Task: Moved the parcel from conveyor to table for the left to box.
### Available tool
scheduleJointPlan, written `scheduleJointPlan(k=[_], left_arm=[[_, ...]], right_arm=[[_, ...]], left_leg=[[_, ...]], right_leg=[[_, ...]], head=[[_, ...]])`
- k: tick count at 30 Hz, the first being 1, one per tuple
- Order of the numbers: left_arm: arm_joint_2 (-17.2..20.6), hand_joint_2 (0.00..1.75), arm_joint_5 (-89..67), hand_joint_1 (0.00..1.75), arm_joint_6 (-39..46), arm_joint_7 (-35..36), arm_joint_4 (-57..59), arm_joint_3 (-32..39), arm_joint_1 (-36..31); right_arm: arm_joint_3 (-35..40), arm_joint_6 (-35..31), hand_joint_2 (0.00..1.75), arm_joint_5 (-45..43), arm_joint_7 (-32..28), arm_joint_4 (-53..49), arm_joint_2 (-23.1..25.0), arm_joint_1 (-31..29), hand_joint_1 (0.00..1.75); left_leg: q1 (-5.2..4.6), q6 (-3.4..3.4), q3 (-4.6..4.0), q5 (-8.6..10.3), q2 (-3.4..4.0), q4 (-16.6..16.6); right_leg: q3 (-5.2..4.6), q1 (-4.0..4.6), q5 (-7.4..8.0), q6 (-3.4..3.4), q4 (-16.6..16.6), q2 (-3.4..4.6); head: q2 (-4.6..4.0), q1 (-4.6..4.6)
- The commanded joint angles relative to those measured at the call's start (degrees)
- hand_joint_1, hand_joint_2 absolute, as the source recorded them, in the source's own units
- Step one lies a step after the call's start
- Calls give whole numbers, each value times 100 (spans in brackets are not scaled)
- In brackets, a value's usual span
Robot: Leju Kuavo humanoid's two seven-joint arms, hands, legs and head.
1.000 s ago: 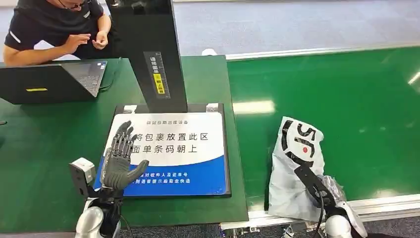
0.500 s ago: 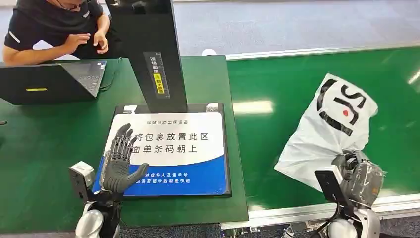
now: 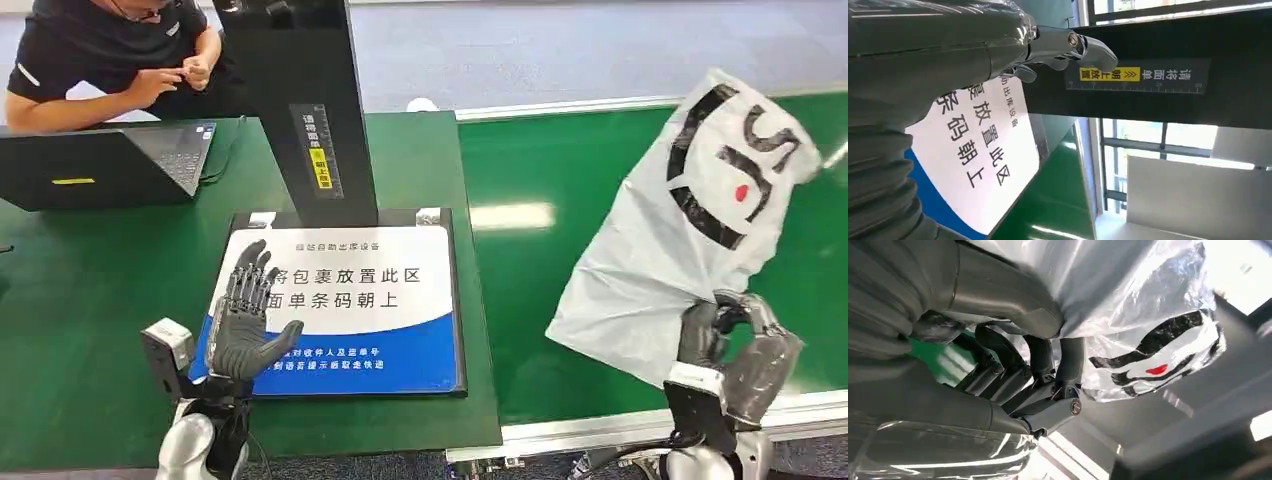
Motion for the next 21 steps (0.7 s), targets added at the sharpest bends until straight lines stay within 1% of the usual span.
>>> scheduleJointPlan(k=[1, 2, 3, 4, 5, 7, 9, 10, 11, 12, 13, 15, 17, 19, 21], left_arm=[[172, 175, 71, 0, 73, -144, 380, -157, -298], [168, 175, 106, 0, 83, -169, 387, -132, -315], [137, 175, 191, 0, 118, -226, 387, -70, -329], [144, 175, 195, 0, 122, -228, 379, -71, -328], [135, 175, 242, 0, 156, -243, 358, -39, -320], [141, 175, 259, 0, 175, -242, 352, -37, -319], [159, 175, 263, 0, 189, -241, 397, -63, -346], [170, 175, 266, 0, 194, -248, 436, -85, -368], [195, 175, 260, 0, 200, -244, 502, -125, -402], [209, 175, 260, 0, 203, -244, 541, -151, -420], [219, 175, 261, 0, 215, -242, 567, -168, -433], [225, 175, 268, 0, 246, -238, 592, -216, -454], [222, 175, 272, 0, 260, -222, 589, -245, -461], [224, 175, 272, 0, 276, -144, 593, -292, -485], [212, 175, 273, 0, 305, -98, 596, -296, -498]], right_arm=[[1734, 1932, 175, 832, 489, 911, -404, -748, 175], [2057, 2545, 175, 779, 442, 1093, -582, -846, 175], [2382, 2784, 175, 1046, 456, 1317, -674, -965, 175], [2451, 2754, 175, 1107, 471, 1407, -629, -990, 175], [2727, 2914, 175, 1221, 433, 1694, -695, -1166, 175], [2926, 2975, 175, 1284, 439, 2015, -707, -1366, 175], [3316, 3457, 175, 1218, 433, 2557, -777, -1775, 175], [3434, 3485, 175, 1176, 443, 2759, -769, -1920, 175], [3744, 3656, 175, 1267, 455, 3084, -806, -2179, 175], [3854, 3632, 175, 1245, 464, 3263, -780, -2302, 175], [4013, 3616, 175, 1340, 507, 3394, -797, -2415, 175], [4436, 3514, 175, 1574, 615, 3812, -774, -2771, 175], [4581, 3489, 175, 1593, 694, 4022, -712, -2946, 175], [4846, 3237, 175, 1932, 1113, 4324, -639, -3235, 175], [4884, 2848, 175, 2153, 1460, 4533, -551, -3379, 175]], left_leg=[[-1, -2, 17, 0, 24, -8], [-1, -2, 18, 1, 25, -10], [2, -3, 15, 1, 23, -7], [0, -3, 22, 3, 23, -12], [-1, -3, 22, 3, 24, -11], [3, -2, 16, 3, 24, -7], [2, -2, 19, 3, 27, -9], [1, -2, 27, 2, 28, -12], [-2, -2, 24, 5, 26, -12], [1, -2, 18, 4, 21, -8], [-1, -2, 25, 5, 32, -12], [-2, -1, 26, 7, 27, -14], [0, -2, 14, 6, 17, -4], [0, 0, 12, 7, 14, -4], [-2, 0, 14, 8, 15, -6]], right_leg=[[3, 1, 10, -10, -5, 23], [4, 1, 11, -10, -6, 24], [5, 5, 10, -8, -6, 22], [10, 5, 12, -11, -10, 22], [9, 4, 11, -10, -8, 23], [7, 6, 10, -7, -6, 24], [9, 5, 12, -8, -7, 27], [12, 5, 12, -12, -8, 27], [10, 2, 12, -10, -6, 25], [9, 4, 10, -9, -4, 20], [11, 3, 15, -11, -7, 31], [11, 1, 16, -12, -8, 26], [4, 2, 10, -7, 0, 16], [3, 2, 9, -7, 1, 14], [3, 0, 10, -9, 2, 14]], head=[[0, -2], [0, 0], [0, 2], [0, -2], [0, 0], [0, 0], [0, 0], [0, -2], [0, 0], [0, 0], [0, -2], [0, 2], [0, -2], [0, 0], [0, 0]])
